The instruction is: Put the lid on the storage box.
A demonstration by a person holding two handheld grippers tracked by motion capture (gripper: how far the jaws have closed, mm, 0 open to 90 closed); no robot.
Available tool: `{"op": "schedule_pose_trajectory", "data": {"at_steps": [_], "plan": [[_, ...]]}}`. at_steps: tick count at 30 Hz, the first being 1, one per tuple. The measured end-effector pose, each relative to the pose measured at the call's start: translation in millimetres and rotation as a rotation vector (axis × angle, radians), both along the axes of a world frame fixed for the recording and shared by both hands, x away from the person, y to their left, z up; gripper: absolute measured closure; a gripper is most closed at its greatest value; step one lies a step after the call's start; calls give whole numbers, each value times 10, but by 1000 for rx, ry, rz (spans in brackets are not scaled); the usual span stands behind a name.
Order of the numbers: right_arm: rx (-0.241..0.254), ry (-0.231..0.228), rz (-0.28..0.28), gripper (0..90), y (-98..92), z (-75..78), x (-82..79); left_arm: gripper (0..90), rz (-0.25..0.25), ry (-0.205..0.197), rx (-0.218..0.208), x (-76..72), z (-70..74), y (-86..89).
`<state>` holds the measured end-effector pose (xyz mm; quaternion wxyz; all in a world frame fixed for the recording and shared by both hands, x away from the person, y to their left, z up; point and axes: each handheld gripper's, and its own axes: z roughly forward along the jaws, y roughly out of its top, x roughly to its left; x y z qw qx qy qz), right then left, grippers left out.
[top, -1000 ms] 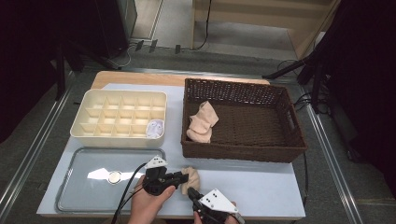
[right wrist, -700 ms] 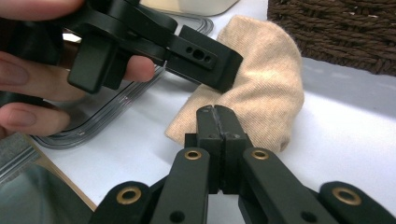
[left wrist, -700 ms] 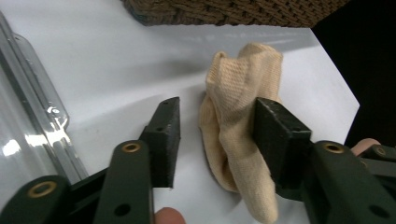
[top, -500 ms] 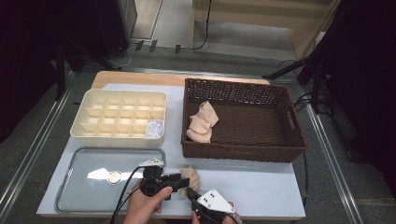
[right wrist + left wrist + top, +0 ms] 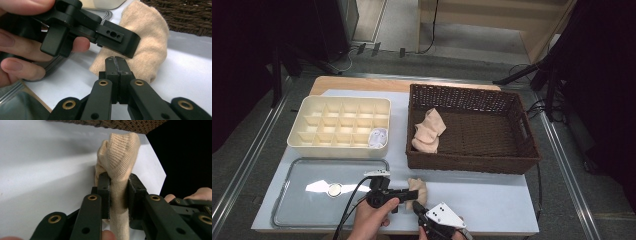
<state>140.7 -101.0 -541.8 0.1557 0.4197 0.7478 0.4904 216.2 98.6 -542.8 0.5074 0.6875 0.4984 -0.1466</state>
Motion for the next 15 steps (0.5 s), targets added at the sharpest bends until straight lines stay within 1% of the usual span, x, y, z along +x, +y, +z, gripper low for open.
{"op": "schedule_pose_trajectory", "data": {"at_steps": [1,2,3,4,5,8,11,13,15], "plan": [[0,-3,4,900,-8,6,1,776,-6,-8,1,-4,7,2],[1,-14,14,880,-20,20,1,780,-2,-29,4,-9,21,13],[1,-14,14,880,-20,20,1,780,-2,-29,4,-9,21,13],[7,-26,8,871,-35,43,-10,780,2,-34,-16,-8,45,29],[7,-26,8,871,-35,43,-10,780,2,-34,-16,-8,45,29],[22,-43,0,846,-87,92,-8,780,2,-58,6,-15,104,58],[28,-44,-13,839,-121,107,-2,780,11,-94,37,-36,178,92],[31,-48,-27,828,-161,120,11,780,18,-117,48,-48,226,122],[33,-53,-38,815,-201,133,23,779,20,-128,52,-56,269,155]]}}
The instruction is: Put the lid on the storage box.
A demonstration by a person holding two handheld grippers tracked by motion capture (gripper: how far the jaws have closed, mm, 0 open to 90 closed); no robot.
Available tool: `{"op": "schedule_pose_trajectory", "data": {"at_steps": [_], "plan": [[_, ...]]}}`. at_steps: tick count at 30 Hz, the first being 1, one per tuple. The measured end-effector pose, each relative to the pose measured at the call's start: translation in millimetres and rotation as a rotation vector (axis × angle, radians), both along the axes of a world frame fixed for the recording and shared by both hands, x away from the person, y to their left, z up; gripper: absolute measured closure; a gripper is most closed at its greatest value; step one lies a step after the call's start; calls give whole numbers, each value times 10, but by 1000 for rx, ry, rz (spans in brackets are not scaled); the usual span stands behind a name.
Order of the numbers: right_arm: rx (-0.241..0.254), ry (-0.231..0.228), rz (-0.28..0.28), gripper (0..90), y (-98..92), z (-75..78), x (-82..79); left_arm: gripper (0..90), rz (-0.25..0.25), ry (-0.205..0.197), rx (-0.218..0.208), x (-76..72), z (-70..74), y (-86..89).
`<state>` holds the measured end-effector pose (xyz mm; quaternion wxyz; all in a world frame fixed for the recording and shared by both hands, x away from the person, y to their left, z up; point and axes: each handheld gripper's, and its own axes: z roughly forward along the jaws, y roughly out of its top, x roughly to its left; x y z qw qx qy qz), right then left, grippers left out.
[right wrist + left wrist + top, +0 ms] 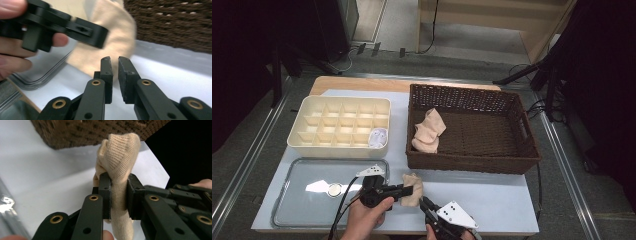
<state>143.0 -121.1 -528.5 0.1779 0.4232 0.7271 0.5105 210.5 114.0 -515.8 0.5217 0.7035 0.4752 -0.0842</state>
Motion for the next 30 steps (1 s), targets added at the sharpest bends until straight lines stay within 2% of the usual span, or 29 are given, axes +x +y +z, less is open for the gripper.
{"op": "schedule_pose_trajectory", "data": {"at_steps": [1,7,11,12,16,23,25,30], "plan": [[-3,-13,-12,780,-40,12,12,779,9,-19,13,-6,40,41],[4,-30,-41,718,-132,32,43,779,36,-46,19,-6,98,154],[20,-49,-55,634,-189,46,64,779,49,-68,33,-11,134,243],[20,-62,-65,593,-220,48,81,779,58,-76,31,-18,154,279],[16,-81,-84,530,-284,46,117,780,62,-96,14,-19,186,345],[10,-81,-114,508,-369,65,141,779,59,-115,39,-9,244,430],[13,-82,-127,497,-406,71,151,778,42,-117,52,-5,262,455],[11,-83,-141,487,-453,79,158,776,75,-139,66,-24,316,542]]}}
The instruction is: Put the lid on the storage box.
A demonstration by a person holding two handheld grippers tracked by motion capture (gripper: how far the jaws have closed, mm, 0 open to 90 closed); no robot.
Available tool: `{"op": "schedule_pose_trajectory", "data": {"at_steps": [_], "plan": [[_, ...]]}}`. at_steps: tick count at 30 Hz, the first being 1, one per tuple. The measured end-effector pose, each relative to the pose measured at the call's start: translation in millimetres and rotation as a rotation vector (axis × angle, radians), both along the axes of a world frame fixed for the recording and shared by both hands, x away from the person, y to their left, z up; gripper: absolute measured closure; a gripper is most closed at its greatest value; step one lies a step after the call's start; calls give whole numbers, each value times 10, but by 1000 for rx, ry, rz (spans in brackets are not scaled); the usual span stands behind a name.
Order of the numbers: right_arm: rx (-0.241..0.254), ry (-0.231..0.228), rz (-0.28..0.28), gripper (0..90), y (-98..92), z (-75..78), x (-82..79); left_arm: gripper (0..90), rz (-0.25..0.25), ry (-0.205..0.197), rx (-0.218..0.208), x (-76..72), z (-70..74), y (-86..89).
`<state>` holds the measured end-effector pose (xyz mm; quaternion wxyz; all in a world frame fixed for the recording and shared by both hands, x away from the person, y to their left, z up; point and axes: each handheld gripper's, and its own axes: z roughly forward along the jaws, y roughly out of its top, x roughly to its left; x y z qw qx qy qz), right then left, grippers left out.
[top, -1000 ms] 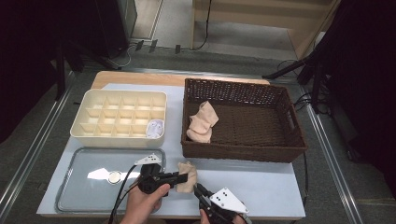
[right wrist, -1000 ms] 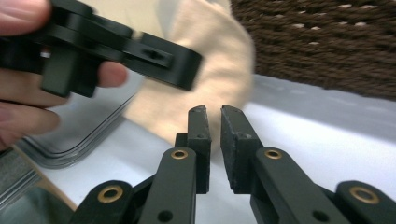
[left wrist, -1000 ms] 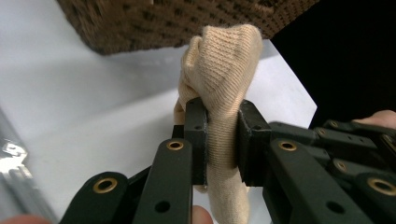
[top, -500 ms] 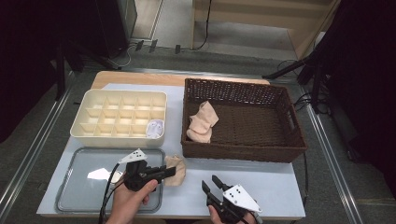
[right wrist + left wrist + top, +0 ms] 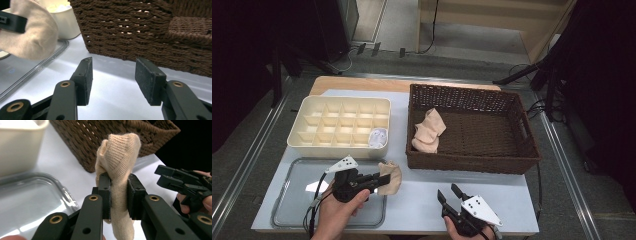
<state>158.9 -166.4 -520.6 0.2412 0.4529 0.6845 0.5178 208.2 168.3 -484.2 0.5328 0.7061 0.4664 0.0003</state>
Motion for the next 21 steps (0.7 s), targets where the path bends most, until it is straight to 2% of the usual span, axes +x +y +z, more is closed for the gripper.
{"op": "schedule_pose_trajectory", "data": {"at_steps": [4,11,21], "plan": [[2,-4,-4,475,-21,1,7,776,23,-9,6,-1,50,96],[2,-3,-3,464,-35,3,14,777,35,-28,11,11,151,252],[6,-16,-11,433,-73,15,22,778,87,-47,19,87,257,489]]}}
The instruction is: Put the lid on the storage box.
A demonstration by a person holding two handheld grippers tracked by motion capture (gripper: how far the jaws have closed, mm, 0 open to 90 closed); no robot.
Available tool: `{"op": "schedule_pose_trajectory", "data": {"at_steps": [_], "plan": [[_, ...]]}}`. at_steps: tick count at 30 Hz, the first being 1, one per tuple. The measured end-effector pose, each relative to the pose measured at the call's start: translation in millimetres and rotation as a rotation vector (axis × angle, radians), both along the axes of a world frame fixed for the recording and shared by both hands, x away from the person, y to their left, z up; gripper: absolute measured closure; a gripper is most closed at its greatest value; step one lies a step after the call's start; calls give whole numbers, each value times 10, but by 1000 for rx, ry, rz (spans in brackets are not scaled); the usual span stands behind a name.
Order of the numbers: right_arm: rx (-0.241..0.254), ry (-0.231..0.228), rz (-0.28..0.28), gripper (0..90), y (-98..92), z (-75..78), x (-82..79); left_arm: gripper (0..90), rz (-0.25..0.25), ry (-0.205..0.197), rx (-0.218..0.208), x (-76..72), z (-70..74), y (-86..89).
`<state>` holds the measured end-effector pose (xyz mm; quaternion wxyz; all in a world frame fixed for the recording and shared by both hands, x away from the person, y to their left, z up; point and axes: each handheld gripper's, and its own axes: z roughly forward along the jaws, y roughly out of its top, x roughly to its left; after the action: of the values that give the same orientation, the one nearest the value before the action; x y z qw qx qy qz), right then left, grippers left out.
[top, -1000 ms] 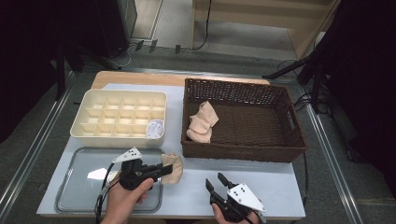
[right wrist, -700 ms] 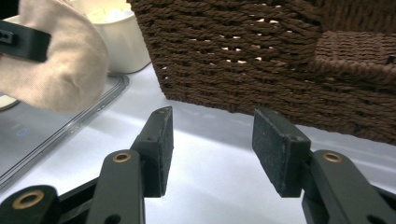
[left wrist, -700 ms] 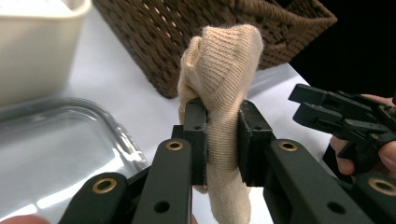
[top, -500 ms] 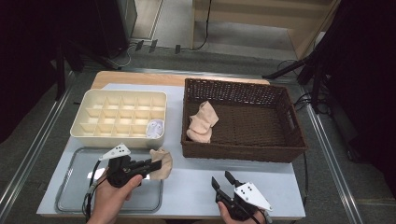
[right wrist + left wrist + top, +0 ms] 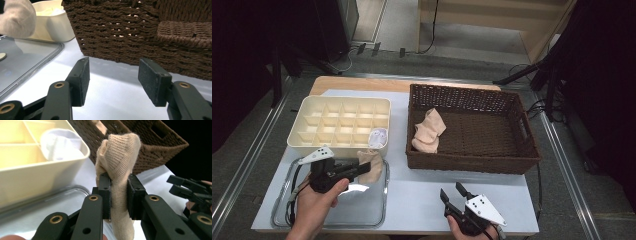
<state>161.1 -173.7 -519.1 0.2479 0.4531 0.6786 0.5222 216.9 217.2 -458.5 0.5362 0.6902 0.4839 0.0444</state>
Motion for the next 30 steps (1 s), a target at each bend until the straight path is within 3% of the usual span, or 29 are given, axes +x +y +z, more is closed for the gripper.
{"op": "schedule_pose_trajectory", "data": {"at_steps": [17,30], "plan": [[-17,3,-14,401,-41,-5,20,778,81,-30,22,257,183,334],[-24,15,-5,404,-27,-21,21,778,120,-22,44,532,176,362]]}}
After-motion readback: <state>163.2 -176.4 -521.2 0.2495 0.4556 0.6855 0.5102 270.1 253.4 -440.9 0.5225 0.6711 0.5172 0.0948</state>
